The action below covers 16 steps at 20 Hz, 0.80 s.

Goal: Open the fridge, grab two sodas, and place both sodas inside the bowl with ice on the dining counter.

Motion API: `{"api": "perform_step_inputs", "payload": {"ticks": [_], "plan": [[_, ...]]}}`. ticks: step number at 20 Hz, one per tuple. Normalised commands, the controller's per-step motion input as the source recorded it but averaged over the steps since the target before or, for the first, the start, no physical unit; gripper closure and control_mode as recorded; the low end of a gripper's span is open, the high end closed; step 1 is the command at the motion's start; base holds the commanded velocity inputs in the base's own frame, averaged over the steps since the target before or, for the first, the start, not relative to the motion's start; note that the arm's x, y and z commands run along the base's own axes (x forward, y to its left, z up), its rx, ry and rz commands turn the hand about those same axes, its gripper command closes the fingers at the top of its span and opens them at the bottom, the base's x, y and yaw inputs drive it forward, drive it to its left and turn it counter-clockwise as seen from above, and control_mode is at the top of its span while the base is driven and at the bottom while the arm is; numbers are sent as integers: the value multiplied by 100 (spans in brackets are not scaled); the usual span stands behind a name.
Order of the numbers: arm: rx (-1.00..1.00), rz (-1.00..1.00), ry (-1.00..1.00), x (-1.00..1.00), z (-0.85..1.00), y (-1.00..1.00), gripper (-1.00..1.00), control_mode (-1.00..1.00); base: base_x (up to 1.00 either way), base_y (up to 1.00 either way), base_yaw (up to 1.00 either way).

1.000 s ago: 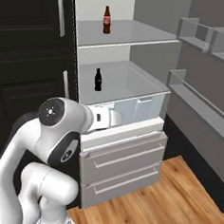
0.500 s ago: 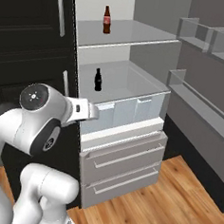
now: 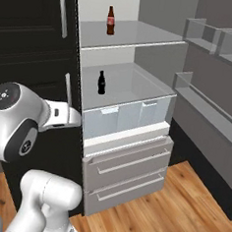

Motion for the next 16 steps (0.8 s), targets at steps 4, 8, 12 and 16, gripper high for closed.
{"api": "perform_step_inputs", "payload": {"ticks": [4,8,12,16], "plan": [[0,0,0,-8,-5,0,-100,100,0,0,0],[0,0,0,0,0,0,-100,100,19,-16,0],[0,0,0,0,0,0,-100,100,63,-42,8],[0,0,0,0,0,0,-100,100,65,-52,12]]}}
